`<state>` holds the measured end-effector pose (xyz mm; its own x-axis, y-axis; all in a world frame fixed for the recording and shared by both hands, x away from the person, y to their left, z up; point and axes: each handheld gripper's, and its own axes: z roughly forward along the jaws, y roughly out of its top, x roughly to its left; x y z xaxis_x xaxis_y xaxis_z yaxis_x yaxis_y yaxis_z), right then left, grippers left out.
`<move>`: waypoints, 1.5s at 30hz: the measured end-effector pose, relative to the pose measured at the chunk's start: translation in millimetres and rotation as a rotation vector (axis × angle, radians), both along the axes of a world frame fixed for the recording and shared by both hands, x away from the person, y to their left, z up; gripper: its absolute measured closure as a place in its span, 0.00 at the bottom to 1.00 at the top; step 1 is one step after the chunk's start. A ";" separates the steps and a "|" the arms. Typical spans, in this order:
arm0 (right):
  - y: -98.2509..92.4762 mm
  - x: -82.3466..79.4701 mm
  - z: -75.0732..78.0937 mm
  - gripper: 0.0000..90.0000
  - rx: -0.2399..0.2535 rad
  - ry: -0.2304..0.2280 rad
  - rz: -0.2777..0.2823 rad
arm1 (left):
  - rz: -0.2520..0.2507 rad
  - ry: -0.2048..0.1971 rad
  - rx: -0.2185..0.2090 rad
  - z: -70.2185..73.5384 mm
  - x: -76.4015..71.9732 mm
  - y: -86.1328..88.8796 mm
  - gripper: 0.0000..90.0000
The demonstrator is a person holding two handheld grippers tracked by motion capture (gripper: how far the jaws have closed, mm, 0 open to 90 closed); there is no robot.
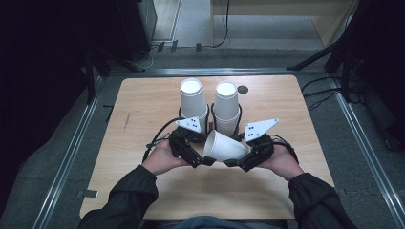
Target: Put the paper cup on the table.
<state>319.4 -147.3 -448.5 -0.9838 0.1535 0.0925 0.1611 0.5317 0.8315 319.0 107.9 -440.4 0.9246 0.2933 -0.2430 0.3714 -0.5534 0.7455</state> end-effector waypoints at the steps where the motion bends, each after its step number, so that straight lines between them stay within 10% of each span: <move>1: 1.8 -0.1 -0.7 0.22 0.001 -0.001 0.011 | -0.002 0.003 -0.001 -0.3 -0.2 -1.1 0.02; 14: 6.4 -2.2 -1.1 0.23 0.003 0.004 0.032 | -0.029 -0.013 -0.036 1.8 -2.8 -0.3 0.10; 45: 0.5 2.4 -0.7 0.16 -0.048 0.013 -0.054 | -0.014 -0.012 0.040 13.7 5.7 22.9 0.14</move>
<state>321.8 -146.8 -449.1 -0.9727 0.2110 0.0970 0.2017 0.5610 0.8028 324.6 130.7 -426.7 0.9315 0.2896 -0.2202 0.3546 -0.5876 0.7273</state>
